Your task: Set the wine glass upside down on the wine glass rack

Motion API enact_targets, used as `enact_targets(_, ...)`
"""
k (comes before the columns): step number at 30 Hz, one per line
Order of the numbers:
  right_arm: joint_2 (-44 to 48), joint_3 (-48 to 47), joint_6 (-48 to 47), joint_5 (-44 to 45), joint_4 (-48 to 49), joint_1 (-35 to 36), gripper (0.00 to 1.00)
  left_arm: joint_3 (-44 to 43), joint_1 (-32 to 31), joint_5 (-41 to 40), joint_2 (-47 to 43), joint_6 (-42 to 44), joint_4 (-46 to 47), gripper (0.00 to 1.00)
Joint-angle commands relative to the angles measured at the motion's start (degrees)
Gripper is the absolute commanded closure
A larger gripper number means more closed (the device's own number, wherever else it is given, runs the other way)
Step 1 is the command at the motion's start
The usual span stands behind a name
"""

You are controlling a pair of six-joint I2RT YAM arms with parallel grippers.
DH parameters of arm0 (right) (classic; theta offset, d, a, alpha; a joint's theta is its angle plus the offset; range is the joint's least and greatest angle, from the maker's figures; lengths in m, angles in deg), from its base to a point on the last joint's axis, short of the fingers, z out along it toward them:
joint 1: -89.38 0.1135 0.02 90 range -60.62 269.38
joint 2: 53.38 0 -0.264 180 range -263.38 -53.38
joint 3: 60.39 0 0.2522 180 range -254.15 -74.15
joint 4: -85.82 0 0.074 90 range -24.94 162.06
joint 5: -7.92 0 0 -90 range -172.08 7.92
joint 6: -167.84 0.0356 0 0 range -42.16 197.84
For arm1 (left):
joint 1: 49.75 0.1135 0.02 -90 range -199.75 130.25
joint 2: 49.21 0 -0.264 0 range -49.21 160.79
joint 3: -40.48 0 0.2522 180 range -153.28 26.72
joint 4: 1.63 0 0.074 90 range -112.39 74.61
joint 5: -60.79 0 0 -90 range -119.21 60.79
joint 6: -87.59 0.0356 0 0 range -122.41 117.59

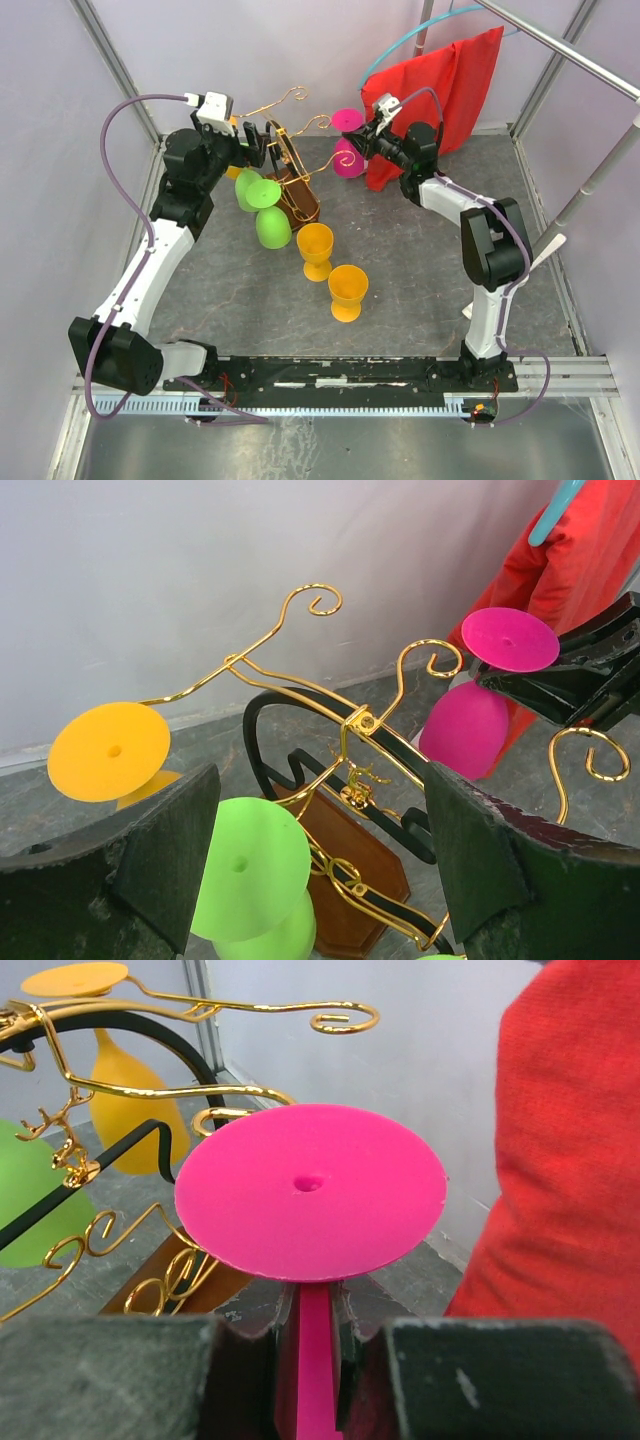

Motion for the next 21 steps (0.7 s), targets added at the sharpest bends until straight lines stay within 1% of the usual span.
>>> enact_targets(1,5.2,1.2,-1.8,0.7,0.2,0.6,0.99,0.2,0.4,-1.1,-2.3,1.7,2.3,0.11)
enact_targets(21,13.6,6.6,-5.3,1.7,-5.2,5.0,0.99,1.6,0.3,-0.7,-3.4,1.5,3.1,0.11)
